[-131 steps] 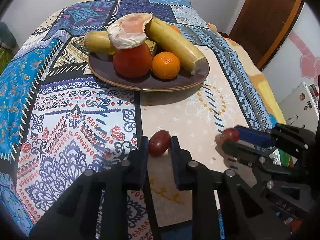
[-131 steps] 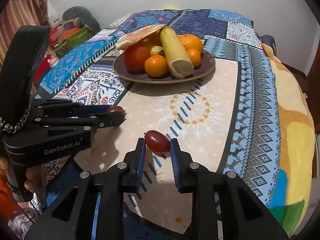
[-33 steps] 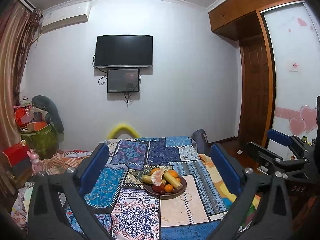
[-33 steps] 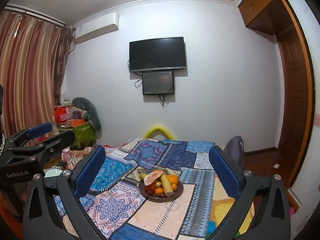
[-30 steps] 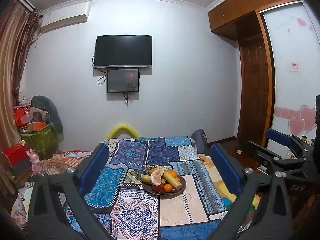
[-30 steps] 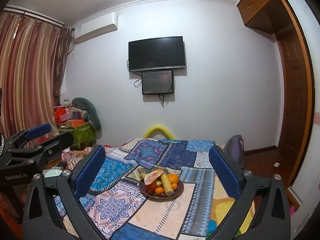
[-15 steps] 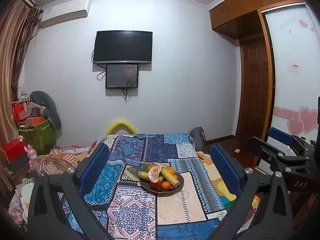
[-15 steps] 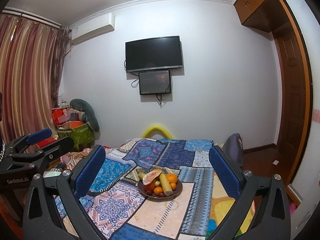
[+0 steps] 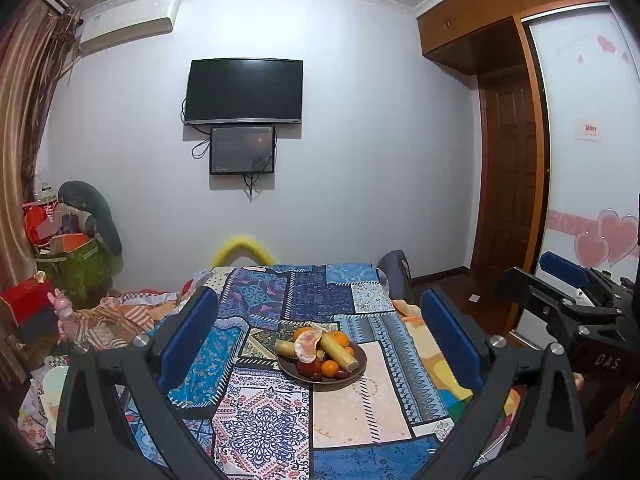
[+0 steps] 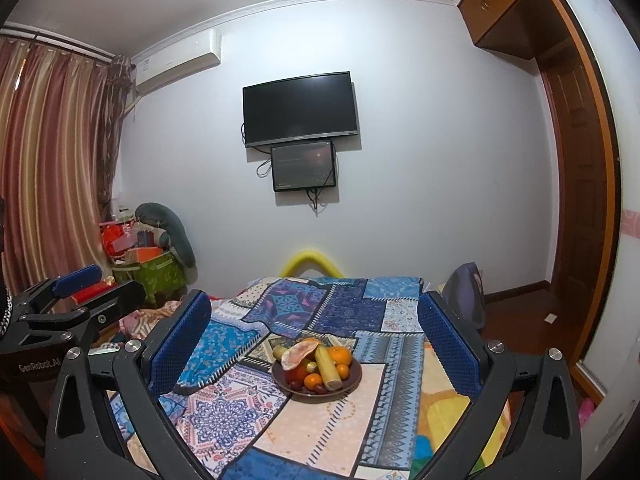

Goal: Organize fruits

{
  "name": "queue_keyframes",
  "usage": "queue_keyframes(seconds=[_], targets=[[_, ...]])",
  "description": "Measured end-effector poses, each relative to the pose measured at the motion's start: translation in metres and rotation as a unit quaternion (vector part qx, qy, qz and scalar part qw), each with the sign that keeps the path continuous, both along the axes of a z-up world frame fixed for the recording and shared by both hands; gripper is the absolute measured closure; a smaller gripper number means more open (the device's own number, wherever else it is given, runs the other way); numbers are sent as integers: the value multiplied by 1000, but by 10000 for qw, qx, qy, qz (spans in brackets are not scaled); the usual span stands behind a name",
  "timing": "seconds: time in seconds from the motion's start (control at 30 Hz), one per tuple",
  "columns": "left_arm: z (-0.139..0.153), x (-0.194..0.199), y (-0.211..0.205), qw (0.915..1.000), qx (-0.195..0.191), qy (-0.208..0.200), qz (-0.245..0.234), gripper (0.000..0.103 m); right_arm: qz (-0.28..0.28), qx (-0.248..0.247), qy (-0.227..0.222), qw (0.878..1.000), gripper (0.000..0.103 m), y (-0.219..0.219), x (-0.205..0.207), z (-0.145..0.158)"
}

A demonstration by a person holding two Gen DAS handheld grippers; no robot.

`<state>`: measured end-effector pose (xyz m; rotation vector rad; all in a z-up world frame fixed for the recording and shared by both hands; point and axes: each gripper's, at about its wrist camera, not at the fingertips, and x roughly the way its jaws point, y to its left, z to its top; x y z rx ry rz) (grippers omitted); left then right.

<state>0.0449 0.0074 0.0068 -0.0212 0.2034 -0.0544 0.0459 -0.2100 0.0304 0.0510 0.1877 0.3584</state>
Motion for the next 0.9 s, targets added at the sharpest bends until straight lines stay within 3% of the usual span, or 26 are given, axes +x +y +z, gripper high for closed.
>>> queue_keyframes(seconds=[0.9], targets=[[-2,-3,-4,10000,32,-9,-42,0,5,44,7,10000,0,-3,0,2]])
